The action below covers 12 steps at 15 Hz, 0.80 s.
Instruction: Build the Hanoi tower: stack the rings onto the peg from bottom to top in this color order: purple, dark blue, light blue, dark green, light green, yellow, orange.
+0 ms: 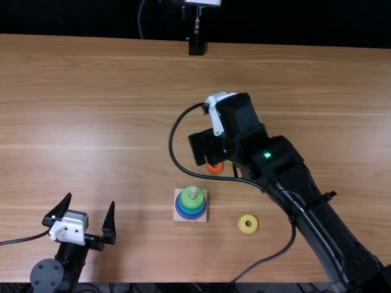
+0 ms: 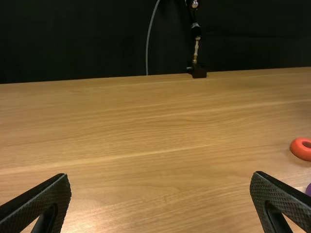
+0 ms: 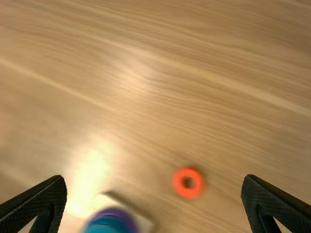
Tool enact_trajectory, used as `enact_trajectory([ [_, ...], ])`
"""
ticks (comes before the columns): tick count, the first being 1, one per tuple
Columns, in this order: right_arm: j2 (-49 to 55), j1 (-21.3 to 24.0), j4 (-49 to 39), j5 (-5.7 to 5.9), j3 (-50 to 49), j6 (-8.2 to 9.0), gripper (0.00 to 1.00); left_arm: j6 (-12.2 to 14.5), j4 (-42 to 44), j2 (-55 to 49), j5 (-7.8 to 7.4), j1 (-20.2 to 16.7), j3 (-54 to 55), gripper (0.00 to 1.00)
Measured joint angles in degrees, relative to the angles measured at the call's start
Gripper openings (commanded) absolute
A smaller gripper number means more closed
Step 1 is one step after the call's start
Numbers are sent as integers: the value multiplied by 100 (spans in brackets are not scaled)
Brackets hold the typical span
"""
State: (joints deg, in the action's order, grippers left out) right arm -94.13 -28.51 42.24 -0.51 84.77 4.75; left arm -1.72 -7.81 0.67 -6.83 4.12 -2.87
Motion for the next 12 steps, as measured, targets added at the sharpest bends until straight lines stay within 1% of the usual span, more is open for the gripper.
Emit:
enact_trajectory([
  [1, 245, 85, -144, 140, -372, -42, 100, 2, 0, 2, 0, 0, 0, 100],
  [2, 514, 146, -273, 221, -726, -85, 100, 4, 0, 2, -2, 2, 0, 100],
  [3, 743, 166, -380, 286, -1058, -118, 100, 0, 0, 0, 0, 2, 0, 100],
  [4, 953, 166, -422, 317, -1403, -142, 100, 0, 0, 2, 0, 0, 0, 100],
  [7, 1766, 205, -407, 337, -2549, -164, 100, 0, -2, 0, 0, 0, 0, 100],
  [10, 2284, 205, -391, 334, -3506, -162, 100, 2, 2, 2, -2, 0, 0, 100],
  [12, 2597, 271, -391, 332, -3960, -160, 100, 4, -2, 2, 0, 2, 0, 100],
])
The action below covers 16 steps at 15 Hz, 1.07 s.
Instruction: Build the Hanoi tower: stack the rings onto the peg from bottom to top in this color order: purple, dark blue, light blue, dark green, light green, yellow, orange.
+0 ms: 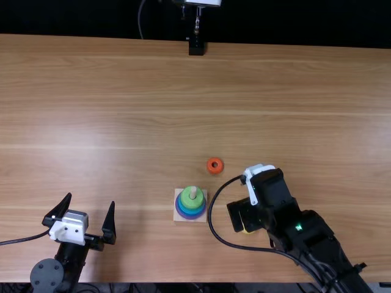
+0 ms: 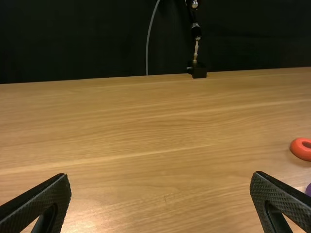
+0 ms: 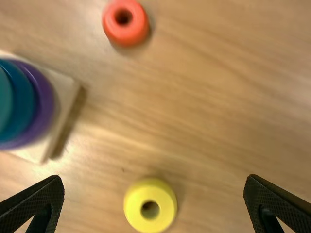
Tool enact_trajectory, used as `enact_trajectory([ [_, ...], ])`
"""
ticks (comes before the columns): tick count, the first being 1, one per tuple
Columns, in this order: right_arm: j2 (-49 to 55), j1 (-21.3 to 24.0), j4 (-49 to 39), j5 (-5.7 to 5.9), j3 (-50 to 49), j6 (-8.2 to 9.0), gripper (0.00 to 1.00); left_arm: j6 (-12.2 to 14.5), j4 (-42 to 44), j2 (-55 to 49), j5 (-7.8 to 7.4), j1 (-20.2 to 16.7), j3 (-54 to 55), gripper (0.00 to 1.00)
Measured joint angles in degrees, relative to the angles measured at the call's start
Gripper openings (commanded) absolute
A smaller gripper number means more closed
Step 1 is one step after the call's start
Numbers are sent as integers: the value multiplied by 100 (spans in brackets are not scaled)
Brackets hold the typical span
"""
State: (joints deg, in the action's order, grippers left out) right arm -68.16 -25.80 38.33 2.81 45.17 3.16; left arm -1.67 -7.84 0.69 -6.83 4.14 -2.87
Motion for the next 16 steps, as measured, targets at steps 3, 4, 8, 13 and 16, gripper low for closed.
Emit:
enact_trajectory([
  [3, 138, 9, -9, -2, -466, 9, 100, -2, 4, 0, -2, -2, 0, 100],
  [4, 138, 9, 0, 0, -542, 9, 100, -7, 2, 0, -2, -2, 0, 100],
  [8, 136, 9, -17, -4, -555, 17, 100, -7, 4, 0, 0, 0, 0, 100],
  [13, -262, 9, 81, -4, -553, 17, 100, -4, 4, -2, -2, -2, 0, 100],
  [16, -389, 9, 96, 0, -553, 20, 100, -4, 2, 0, 0, -2, 2, 100],
])
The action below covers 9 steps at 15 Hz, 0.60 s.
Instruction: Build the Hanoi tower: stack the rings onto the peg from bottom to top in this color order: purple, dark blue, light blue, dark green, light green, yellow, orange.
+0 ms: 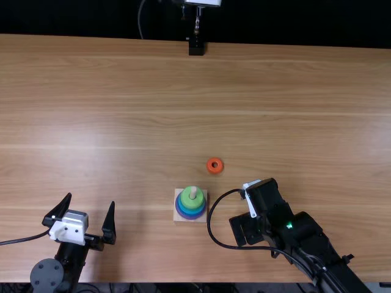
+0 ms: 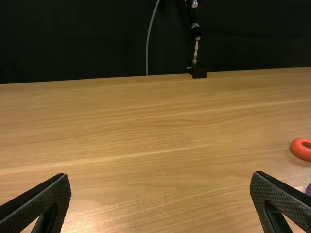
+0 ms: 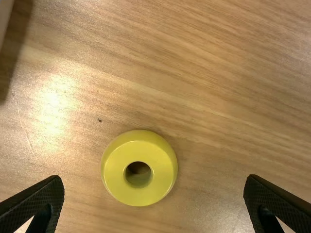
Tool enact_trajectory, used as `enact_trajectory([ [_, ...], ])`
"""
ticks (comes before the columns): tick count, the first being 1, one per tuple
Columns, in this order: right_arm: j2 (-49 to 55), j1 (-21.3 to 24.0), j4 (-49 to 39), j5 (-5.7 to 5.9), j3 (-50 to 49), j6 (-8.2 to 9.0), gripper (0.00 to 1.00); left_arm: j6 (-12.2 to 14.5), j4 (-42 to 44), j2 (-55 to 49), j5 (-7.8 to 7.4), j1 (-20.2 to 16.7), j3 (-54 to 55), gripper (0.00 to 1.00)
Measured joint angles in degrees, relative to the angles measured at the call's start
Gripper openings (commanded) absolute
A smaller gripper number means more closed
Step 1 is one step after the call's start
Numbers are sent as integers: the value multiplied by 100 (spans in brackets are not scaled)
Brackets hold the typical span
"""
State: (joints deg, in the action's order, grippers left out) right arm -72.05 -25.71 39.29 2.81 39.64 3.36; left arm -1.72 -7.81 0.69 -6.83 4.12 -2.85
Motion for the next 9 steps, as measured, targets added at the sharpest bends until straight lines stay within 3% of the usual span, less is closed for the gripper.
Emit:
enact_trajectory([
  [9, -562, -15, -87, -2, 63, 22, 100, 0, 0, 0, 0, 0, -2, 100],
])
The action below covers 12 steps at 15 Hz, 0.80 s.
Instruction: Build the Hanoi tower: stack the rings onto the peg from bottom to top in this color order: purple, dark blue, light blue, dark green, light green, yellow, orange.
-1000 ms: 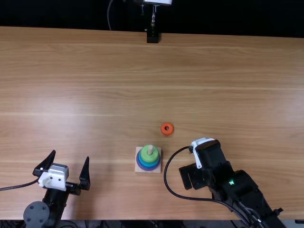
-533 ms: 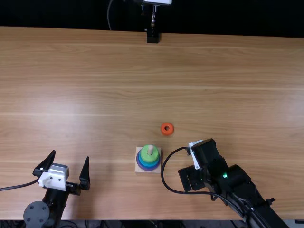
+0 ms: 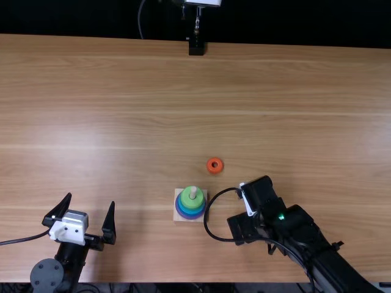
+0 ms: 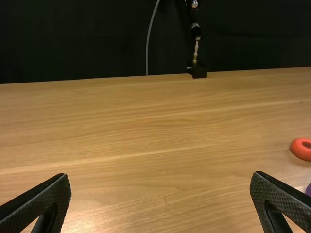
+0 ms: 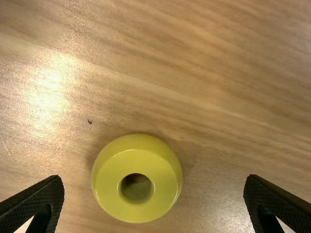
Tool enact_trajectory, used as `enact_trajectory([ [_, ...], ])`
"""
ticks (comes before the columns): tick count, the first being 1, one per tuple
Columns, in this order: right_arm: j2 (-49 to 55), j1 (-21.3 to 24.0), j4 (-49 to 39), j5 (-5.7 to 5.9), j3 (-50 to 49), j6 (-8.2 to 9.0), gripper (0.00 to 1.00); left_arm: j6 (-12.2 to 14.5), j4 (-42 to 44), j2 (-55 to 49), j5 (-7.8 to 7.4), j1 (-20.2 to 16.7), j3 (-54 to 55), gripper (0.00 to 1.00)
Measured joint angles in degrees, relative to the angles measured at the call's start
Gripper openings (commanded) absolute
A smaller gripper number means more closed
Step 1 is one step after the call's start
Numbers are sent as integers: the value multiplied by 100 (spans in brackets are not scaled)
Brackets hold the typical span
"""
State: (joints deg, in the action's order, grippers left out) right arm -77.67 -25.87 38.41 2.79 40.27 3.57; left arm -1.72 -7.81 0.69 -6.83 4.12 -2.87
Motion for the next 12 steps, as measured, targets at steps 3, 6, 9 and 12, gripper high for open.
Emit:
enact_trajectory([
  [3, 0, 0, -2, 0, 0, 0, 100, 2, 2, -2, -2, 0, 0, 100],
  [6, -144, 0, -4, 0, 0, 0, 100, 2, 0, 0, 0, 0, 0, 100],
  [9, -188, 0, -4, 0, 0, -2, 100, 0, 0, -2, -2, 0, 0, 100],
  [12, -188, 0, -7, 0, 0, -2, 100, 2, 2, -2, 0, 0, 0, 100],
])
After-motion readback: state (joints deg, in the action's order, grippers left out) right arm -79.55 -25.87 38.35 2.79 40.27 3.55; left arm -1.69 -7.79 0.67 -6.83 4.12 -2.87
